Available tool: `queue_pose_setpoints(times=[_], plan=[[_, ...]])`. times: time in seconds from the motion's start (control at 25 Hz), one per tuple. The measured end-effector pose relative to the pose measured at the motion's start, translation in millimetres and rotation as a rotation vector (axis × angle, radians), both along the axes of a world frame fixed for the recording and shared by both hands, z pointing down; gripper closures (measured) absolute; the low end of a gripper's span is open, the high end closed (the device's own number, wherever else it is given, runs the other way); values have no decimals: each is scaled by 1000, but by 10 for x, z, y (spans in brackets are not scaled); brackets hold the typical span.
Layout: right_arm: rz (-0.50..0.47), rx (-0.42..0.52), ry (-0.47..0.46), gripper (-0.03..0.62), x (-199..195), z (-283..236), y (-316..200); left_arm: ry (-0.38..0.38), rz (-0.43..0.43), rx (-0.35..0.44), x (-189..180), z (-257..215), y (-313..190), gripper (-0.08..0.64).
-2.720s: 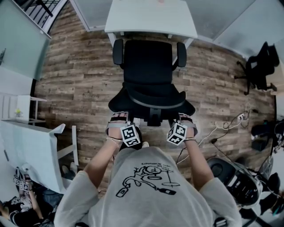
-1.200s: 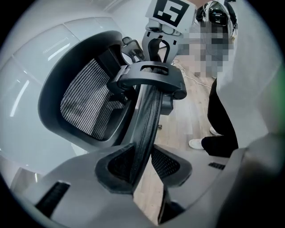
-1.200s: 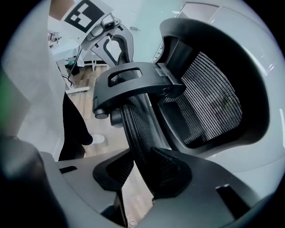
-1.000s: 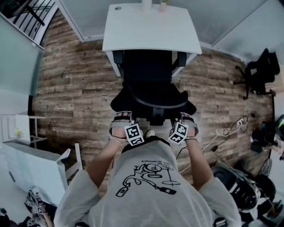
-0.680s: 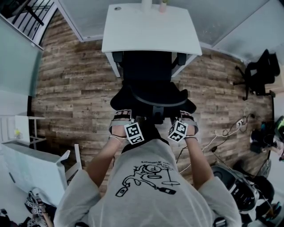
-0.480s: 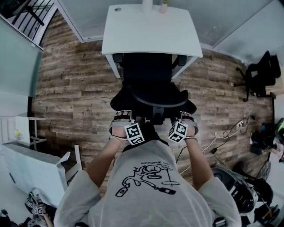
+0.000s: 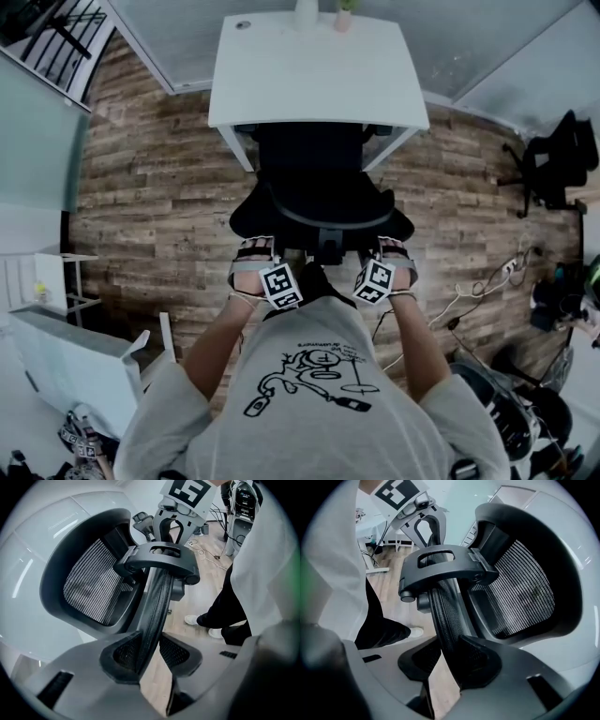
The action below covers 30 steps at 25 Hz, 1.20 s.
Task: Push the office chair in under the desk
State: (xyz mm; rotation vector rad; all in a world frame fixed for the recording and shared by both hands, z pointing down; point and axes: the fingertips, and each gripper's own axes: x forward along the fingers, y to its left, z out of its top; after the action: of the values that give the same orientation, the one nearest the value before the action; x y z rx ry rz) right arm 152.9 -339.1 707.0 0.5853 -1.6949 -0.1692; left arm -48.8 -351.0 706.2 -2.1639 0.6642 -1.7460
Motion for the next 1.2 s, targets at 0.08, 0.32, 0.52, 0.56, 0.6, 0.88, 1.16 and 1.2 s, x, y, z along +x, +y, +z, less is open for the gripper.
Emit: queue_pose_setpoints(times=[0.08,0.32,0.52,0.56,0.6,0.88,1.16,1.2], plan=[[0,-5,-7,449,15,5,-77,-4,-3,0,20,-4,-82,436],[-9,-12,-16,451,68,-6,-340,-16,-21,-2,81,2,-337,436],[-12,-10,-10,449,132,21,-550,-26,-28,-5,114,3,-525,436],[-13,-9,-9,449,143,23,-586,-28,-27,-5,123,1,-558,436],[-13,-10,-9,449,151,22,-621,-30,-27,-5,130,-3,-591,436],[-19,-14,-7,449,175,18,-849,-46,-47,-9,152,10,-802,436],[-19,-12,-5,449,232,28,-1104,-49,-53,-4,204,9,-1042,436],[-18,-11,-5,449,230,19,-1143,-49,-55,-2,205,10,-1078,436]])
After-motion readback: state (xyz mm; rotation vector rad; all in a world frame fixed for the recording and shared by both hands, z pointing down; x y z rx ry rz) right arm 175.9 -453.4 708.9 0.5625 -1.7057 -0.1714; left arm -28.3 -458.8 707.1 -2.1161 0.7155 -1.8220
